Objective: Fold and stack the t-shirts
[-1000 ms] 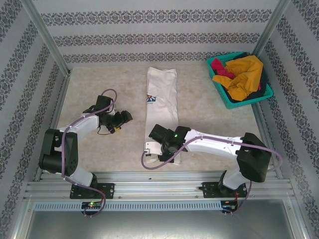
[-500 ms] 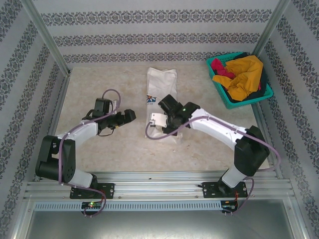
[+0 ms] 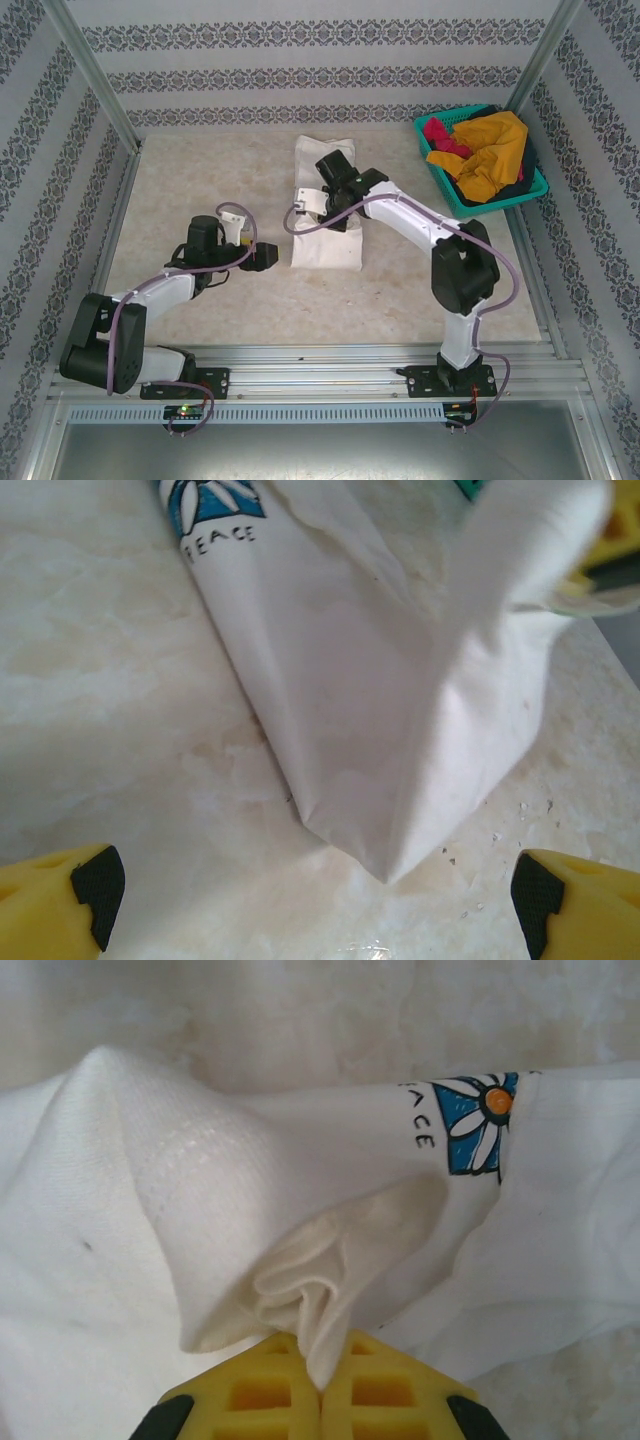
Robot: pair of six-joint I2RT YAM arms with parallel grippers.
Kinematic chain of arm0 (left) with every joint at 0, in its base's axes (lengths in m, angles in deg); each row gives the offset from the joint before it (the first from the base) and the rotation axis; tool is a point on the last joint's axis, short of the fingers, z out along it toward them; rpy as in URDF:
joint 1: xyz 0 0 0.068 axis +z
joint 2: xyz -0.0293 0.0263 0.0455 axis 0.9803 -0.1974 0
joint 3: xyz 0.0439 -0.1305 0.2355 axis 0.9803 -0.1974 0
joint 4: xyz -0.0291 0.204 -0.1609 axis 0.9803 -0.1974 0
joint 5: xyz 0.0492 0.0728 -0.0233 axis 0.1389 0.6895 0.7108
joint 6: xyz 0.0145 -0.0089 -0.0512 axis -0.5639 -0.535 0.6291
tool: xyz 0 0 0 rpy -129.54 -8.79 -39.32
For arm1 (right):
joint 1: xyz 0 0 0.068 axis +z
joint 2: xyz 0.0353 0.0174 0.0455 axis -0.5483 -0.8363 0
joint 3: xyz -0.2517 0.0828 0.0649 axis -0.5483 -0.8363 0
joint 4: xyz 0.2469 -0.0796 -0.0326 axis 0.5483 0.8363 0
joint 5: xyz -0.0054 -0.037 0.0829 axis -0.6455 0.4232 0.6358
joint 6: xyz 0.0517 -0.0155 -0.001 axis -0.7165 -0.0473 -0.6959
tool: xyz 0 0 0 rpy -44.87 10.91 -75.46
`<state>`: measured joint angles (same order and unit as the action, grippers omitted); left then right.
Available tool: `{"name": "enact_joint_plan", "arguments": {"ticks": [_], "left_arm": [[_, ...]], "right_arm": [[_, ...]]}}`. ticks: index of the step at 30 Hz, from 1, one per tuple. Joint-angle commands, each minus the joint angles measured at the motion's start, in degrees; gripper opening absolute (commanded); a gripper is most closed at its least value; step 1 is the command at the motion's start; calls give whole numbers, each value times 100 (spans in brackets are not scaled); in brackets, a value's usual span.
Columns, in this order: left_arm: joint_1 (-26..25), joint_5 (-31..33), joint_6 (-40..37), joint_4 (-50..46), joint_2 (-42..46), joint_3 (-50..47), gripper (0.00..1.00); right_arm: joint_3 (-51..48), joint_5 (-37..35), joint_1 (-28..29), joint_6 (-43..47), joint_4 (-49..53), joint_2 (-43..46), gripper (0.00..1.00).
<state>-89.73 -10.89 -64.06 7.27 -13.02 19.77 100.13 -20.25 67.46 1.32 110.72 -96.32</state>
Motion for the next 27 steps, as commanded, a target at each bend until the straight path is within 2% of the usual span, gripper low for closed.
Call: {"name": "enact_joint_plan", "arguments": {"ticks": [1, 12, 27], "left_arm": [[-109, -130, -486, 716, 63, -177, 100], [-172, -148, -456, 1113, -158, -244, 100], [-224, -227, -251, 1435, -422, -254, 100]], "right_arm": [[529, -101, -86, 202, -32, -409, 0], [1676, -340, -231, 245, 52, -1454, 0], [2226, -770, -380, 136, -95, -2143, 0]]}}
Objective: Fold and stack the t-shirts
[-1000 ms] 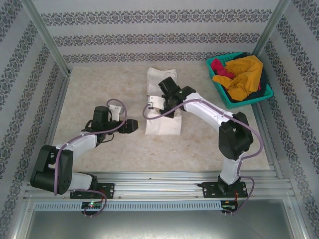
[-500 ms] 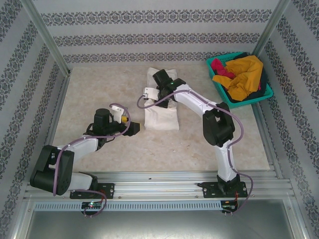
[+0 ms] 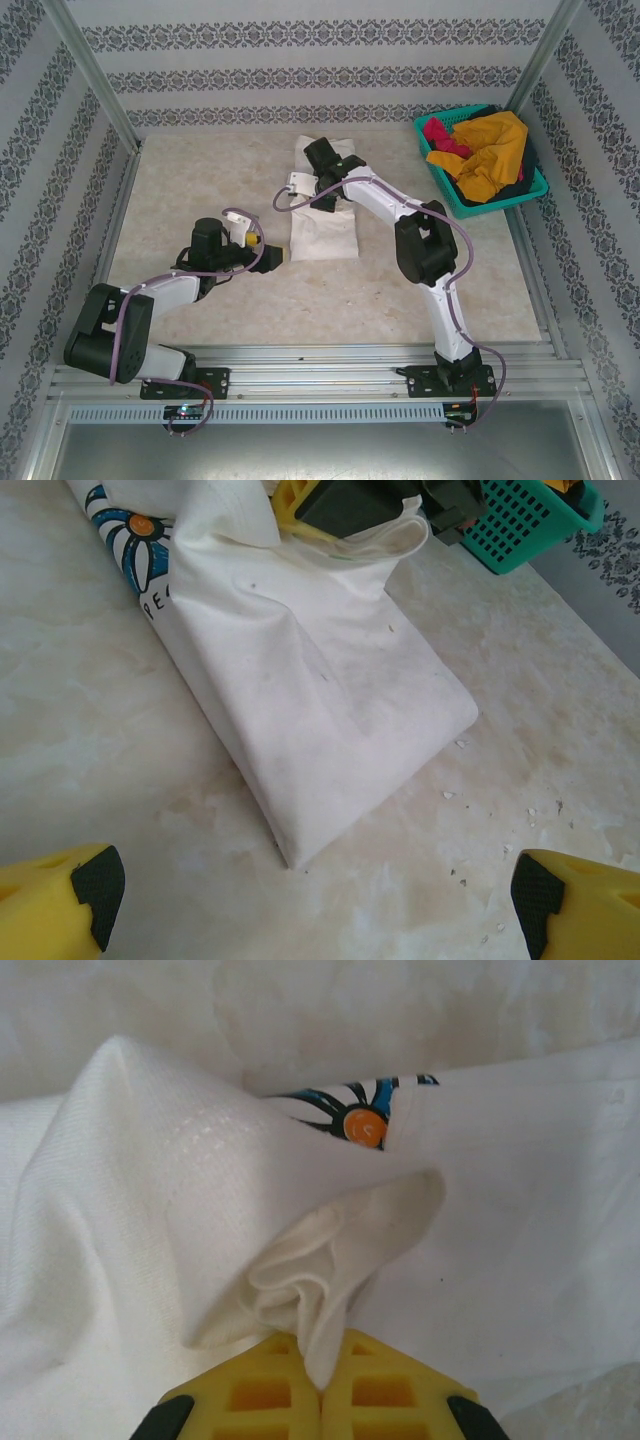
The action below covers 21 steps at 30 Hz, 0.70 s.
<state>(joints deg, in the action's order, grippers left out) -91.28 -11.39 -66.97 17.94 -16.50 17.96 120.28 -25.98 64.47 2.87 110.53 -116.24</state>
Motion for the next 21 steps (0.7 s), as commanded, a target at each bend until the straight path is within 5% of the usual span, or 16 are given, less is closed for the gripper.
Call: {"name": "enact_joint_plan", "arguments": {"ticks": [1, 15, 16, 19, 21], "left_arm": [[-71, -177, 53, 383, -79, -80, 100], [-137, -161, 125, 491, -166, -94, 100], [-141, -107, 130, 492, -162, -107, 100], [-178, 236, 241, 485, -115, -151, 100], [-192, 495, 444, 463, -129, -130, 100]], "right_arm": [[205, -204, -98, -40, -110, -162, 0], [683, -346, -121, -171, -328, -713, 1], [713, -439, -109, -164, -320, -717, 6], [649, -869, -72, -295, -533, -571, 52], [318, -974, -76, -611, -964, -251, 71]]}}
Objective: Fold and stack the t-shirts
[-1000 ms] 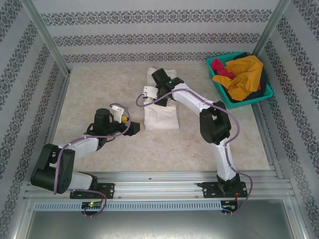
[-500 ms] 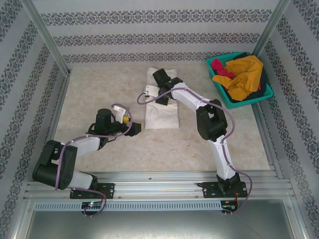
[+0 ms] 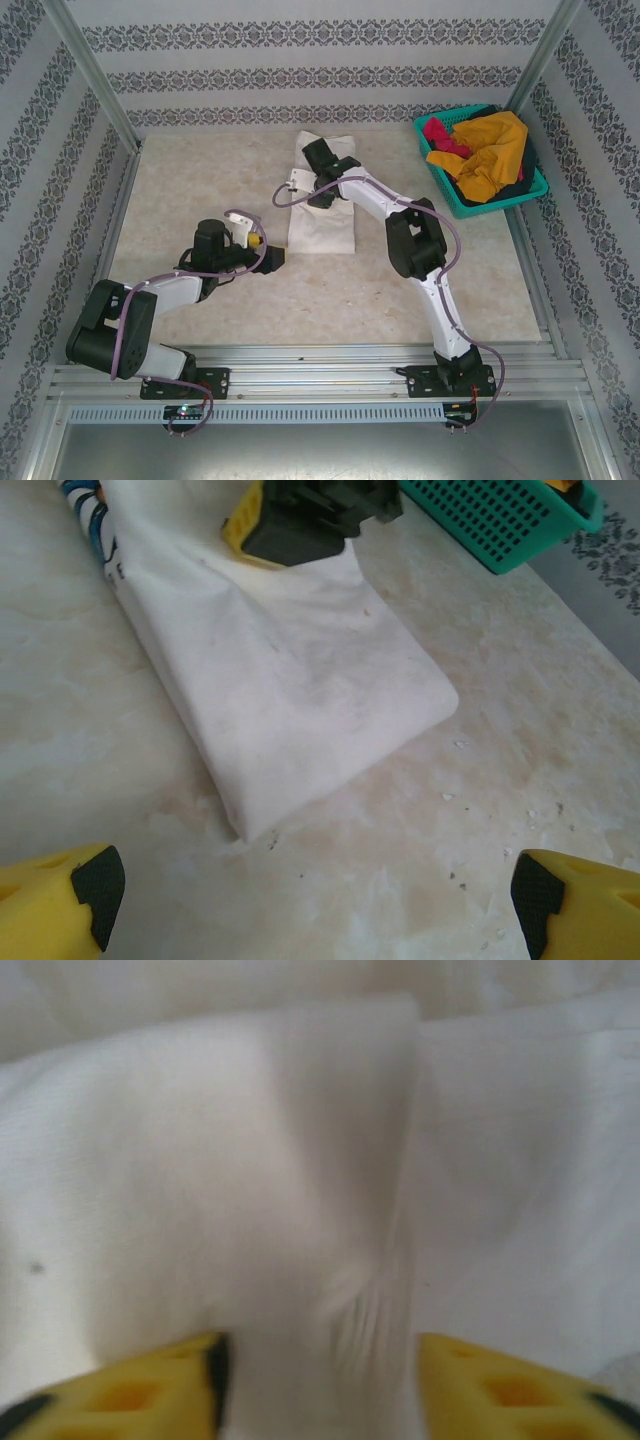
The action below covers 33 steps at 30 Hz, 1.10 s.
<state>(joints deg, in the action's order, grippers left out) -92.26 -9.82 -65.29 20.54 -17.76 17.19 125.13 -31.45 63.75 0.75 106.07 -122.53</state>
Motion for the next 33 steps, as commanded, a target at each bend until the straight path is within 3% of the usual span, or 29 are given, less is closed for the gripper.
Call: {"name": "enact_joint_plan", "arguments": {"ticks": [1, 6, 11, 13, 17, 21, 25, 33], "left_arm": [[-98, 492, 397, 188, -21, -26, 100], [-164, 980, 1186, -132, -531, 523, 100], [-425, 1240, 1698, -421, -1326, 1434, 98], [-532, 1262, 1900, -678, -1790, 2000, 88], [-656, 1158, 2085, -1163, -2663, 3086, 64], [-639, 1167, 2010, -2026, -3583, 4283, 39], [-649, 1114, 2081, -2310, -3948, 4710, 26], [-729, 1103, 2518, -2050, -3349, 3397, 25]], "right_arm": [[-361, -476, -16, -642, -780, 532, 76], [-1524, -796, -53, -2618, -1826, 1485, 84], [-2680, -489, -117, -5149, -2151, 2216, 80], [-2962, 22, -254, -6357, -2069, 2304, 73], [-3390, 1142, -535, -7752, -2399, 2147, 65], [-3289, 1531, -650, -8206, -2437, 1708, 58], [-3062, 1551, -690, -8140, -2306, 1312, 46], [-4157, 1593, -611, -8058, -2470, 1686, 41]]}}
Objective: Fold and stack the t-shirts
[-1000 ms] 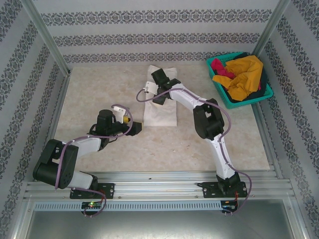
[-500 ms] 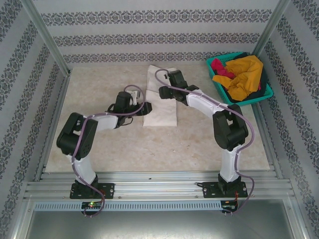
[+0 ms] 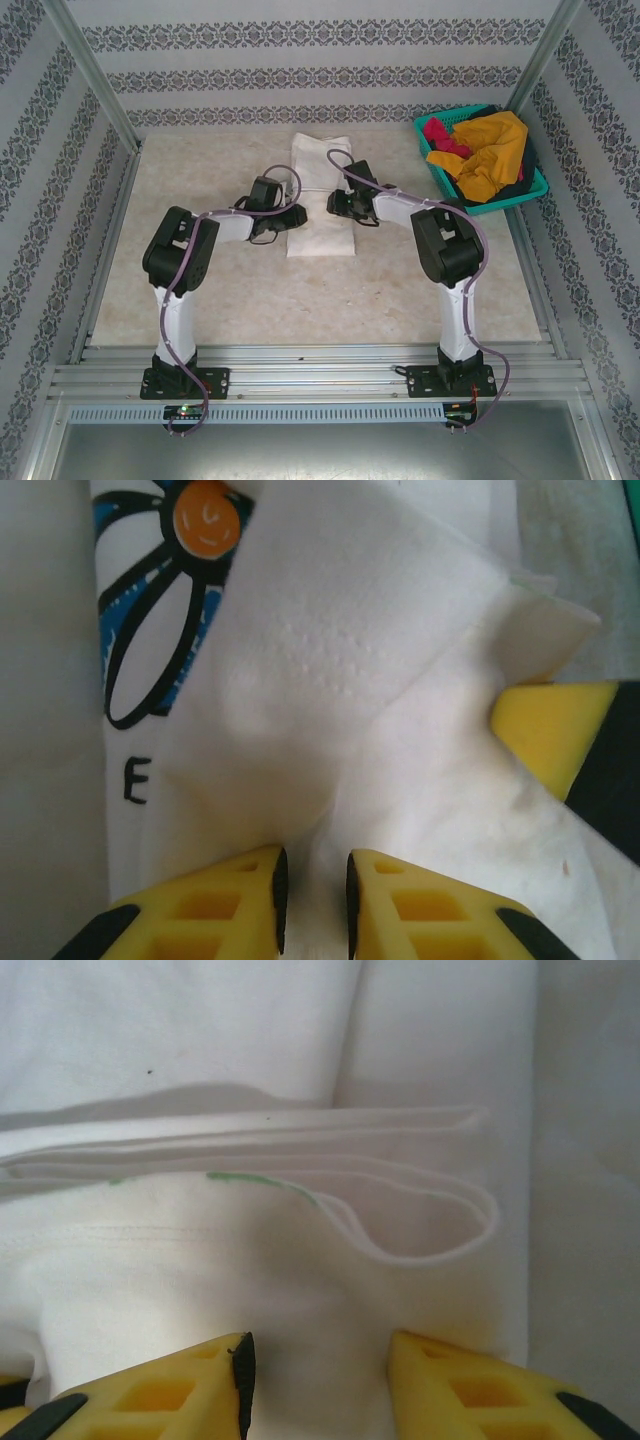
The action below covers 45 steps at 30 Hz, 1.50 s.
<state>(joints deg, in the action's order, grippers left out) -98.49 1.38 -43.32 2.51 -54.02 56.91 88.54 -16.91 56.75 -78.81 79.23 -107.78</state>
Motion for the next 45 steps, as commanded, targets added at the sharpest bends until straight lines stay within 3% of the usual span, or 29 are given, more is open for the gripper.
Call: {"name": "enact_joint_plan", "arguments": {"ticks": [1, 9, 15, 18, 19, 22, 28, 33, 36, 38, 45], "left_arm": [[-138, -51, 430, -120, 405, -853, 25], [-542, -180, 1501, 1051, 1215, -2702, 26], [-732, -112, 1895, 1613, 1844, -3141, 34], [-700, 9, 1418, 1183, 2228, -2828, 48], [-652, 38, 1235, 984, 2294, -2676, 57], [-368, -4, 1037, 866, 2394, -2494, 70], [565, -345, 1055, 695, 2207, -2218, 81], [1088, -548, 983, 381, 1999, -1980, 81], [1154, -516, 900, 208, 1937, -1896, 81], [1162, -533, 908, 229, 1920, -1907, 81], [1164, -544, 970, 447, 1961, -2217, 81]], "right_arm": [[-747, 128, 116, -96, 184, 335, 41], [-2261, 34, 495, -220, 29, 1369, 41], [-2542, 30, 600, 352, -116, 2086, 48], [-2714, -16, 641, 1239, -344, 2621, 56], [-2805, 79, 670, 1682, -417, 2806, 61], [-3195, 433, 824, 3113, -473, 3370, 69], [-3806, 953, 1688, 5504, 70, 4417, 79], [-3279, -133, 2599, 6714, 1563, 4160, 79], [-2994, -619, 2918, 7095, 1888, 3755, 73], [-2862, -804, 2974, 7147, 1805, 3488, 63], [-2609, -684, 2984, 7389, 1619, 2861, 60]]}}
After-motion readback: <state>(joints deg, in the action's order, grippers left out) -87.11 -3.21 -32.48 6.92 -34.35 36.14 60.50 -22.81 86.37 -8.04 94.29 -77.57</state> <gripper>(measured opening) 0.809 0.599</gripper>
